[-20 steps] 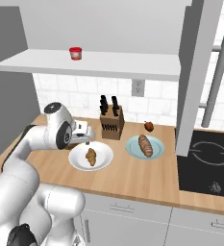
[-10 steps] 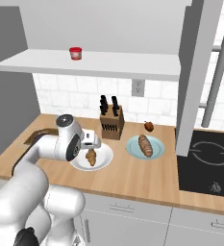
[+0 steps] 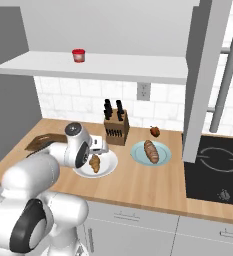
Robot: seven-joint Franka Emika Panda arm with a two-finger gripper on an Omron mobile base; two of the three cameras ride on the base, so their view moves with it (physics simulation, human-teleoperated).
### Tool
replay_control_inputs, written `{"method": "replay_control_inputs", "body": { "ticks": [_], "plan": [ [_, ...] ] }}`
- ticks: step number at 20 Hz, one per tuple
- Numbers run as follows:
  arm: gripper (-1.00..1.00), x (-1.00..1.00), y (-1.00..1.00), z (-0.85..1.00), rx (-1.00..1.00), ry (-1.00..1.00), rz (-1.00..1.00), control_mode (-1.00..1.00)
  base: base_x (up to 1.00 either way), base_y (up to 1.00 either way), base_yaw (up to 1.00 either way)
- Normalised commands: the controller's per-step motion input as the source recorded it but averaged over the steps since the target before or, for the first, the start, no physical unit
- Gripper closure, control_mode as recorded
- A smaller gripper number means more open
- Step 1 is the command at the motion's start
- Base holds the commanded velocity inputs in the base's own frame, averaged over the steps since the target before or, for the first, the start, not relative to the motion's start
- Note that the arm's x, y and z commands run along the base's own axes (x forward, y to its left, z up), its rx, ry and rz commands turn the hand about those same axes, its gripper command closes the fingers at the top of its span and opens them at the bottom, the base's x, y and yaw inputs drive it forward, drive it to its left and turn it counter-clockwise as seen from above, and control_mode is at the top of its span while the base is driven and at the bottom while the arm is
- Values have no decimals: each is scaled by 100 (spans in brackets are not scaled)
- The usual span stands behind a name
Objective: From the different types of pastries on the counter, select a croissant and place it on the cutting board. Then retrieve a jar of jam from the cabinet and place it alongside the croissant on the cutting board.
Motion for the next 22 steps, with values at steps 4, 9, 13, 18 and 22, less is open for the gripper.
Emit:
{"method": "replay_control_inputs", "body": {
  "ticks": [4, 9, 13, 18, 22],
  "plan": [
    [-100, 5, 0, -4, 0, -1, 0, -100, 0, 0, 0],
    [-100, 8, 0, -46, -2, -2, 0, -100, 0, 0, 0],
    [-100, 1, 0, -29, -1, 0, 0, -100, 0, 0, 0],
    [-100, 10, 0, -38, 0, 0, 0, -100, 0, 0, 0],
    [-100, 3, 0, -68, 0, 2, 0, -100, 0, 0, 0]
  ]
}}
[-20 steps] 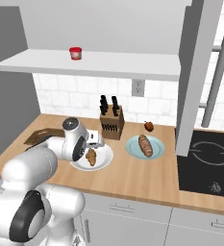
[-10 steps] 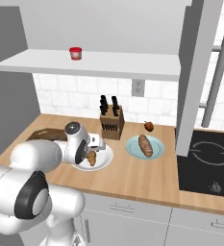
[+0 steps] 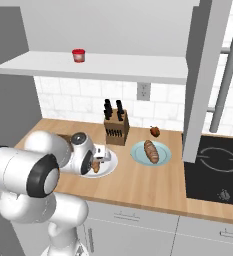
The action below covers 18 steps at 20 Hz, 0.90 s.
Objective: From the different types of pastries on the counter, select a croissant and place it on the cutting board. Then retrieve a jar of jam from the cabinet and place it alongside the croissant on the cutting board.
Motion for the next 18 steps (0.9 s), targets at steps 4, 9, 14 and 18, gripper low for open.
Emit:
{"method": "replay_control_inputs", "body": {
  "ticks": [4, 9, 14, 18],
  "plan": [
    [100, 0, -1, -76, 0, 1, 4, -100, 0, 0, 0],
    [100, -1, 0, -9, 1, 3, 2, -100, 0, 0, 0],
    [100, -11, -49, 44, 23, 20, 12, -100, 0, 0, 0],
    [100, -17, -32, 14, 13, 4, 9, -100, 0, 0, 0]
  ]
}}
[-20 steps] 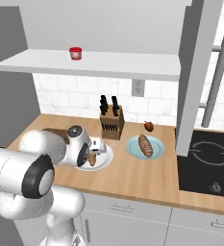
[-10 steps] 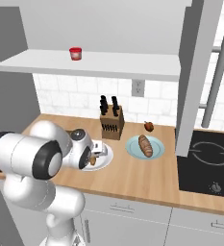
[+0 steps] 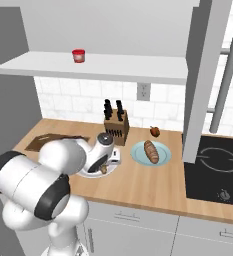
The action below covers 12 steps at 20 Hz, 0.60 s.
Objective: From the different types of pastries on the counter, select a croissant and place it on the cutting board. Then retrieve a jar of jam from the cabinet and place it alongside the croissant on the cutting board.
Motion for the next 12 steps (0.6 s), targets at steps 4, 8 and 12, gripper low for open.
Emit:
{"method": "replay_control_inputs", "body": {
  "ticks": [4, 8, 12],
  "plan": [
    [100, 12, 18, 44, 0, 13, 0, -100, 0, 0, 0],
    [100, 42, 48, 100, 0, 32, 6, -100, 0, 0, 0],
    [100, 10, 11, 32, 0, 12, 2, -100, 0, 0, 0]
  ]
}}
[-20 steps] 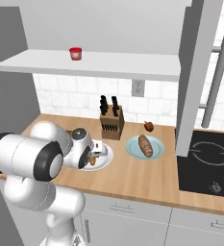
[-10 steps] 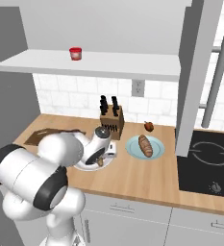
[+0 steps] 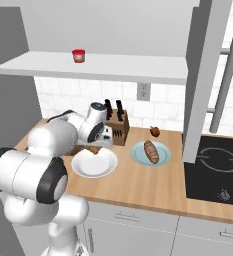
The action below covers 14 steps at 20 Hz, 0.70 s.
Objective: From the different types of pastries on the counter, select a croissant and place it on the cutting board. Then retrieve a jar of jam from the cabinet and place it alongside the croissant on the cutting board.
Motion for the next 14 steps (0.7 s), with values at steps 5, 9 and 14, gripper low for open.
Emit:
{"method": "replay_control_inputs", "body": {
  "ticks": [5, 9, 14],
  "plan": [
    [100, 10, 40, -2, -8, 6, 0, -100, 0, 0, 0],
    [100, 19, 97, 0, -28, 6, 0, -100, 0, 0, 0],
    [100, 35, 79, 0, -23, 7, -1, -100, 0, 0, 0]
  ]
}}
